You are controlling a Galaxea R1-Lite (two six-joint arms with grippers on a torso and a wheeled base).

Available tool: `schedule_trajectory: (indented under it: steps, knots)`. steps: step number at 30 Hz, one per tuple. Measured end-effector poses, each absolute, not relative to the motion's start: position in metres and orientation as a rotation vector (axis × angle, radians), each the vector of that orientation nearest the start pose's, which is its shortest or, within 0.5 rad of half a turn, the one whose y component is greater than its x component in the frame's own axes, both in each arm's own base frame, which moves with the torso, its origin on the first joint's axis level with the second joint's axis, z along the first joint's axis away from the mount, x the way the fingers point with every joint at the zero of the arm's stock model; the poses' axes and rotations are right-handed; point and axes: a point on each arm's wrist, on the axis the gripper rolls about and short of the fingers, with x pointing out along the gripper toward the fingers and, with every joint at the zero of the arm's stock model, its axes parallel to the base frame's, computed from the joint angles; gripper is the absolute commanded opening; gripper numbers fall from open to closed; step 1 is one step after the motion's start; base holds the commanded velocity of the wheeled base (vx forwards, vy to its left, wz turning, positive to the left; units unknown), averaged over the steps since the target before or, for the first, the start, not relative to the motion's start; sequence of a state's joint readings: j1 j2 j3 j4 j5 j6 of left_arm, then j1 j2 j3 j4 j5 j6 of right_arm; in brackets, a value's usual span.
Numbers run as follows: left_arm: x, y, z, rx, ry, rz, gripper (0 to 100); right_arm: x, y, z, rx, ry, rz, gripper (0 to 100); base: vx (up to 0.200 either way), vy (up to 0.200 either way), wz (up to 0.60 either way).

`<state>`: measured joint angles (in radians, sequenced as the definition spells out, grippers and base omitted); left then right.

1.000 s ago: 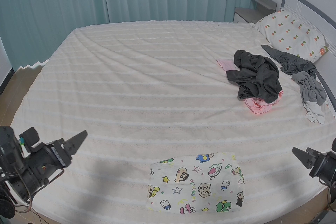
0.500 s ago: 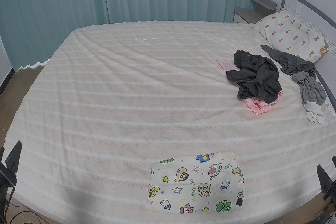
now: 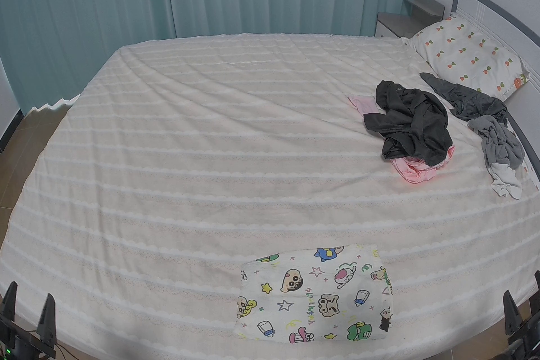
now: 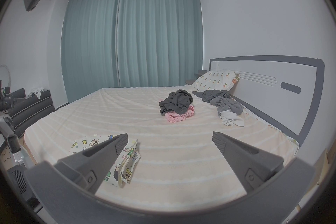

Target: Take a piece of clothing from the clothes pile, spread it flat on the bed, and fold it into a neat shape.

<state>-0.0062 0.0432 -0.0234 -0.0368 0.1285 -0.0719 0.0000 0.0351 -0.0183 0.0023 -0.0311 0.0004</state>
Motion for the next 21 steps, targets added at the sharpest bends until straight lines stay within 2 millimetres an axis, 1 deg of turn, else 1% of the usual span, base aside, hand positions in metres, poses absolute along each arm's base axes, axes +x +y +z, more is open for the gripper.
schedule_trajectory:
  steps: [3,6,8,21]
  knots:
    - [-0.0220,0.0013,0.0815,-0.041,0.008,0.055,100,-0.0221,-0.0006,0.0805,-0.004,0.013,-0.031,100,0.000,0.000,0.00]
    - [-0.0227,0.0005,0.0793,0.004,0.017,0.021,100,-0.0226,-0.0005,0.0804,-0.007,0.005,-0.027,100,0.000,0.000,0.00]
    - [-0.0229,0.0000,0.0790,0.005,0.017,0.003,100,-0.0229,-0.0001,0.0807,-0.007,-0.001,-0.009,100,0.000,0.000,0.00]
    - [-0.0235,0.0006,0.0785,-0.053,0.011,0.030,100,-0.0233,0.0002,0.0809,-0.002,-0.009,0.001,100,0.000,0.000,0.00]
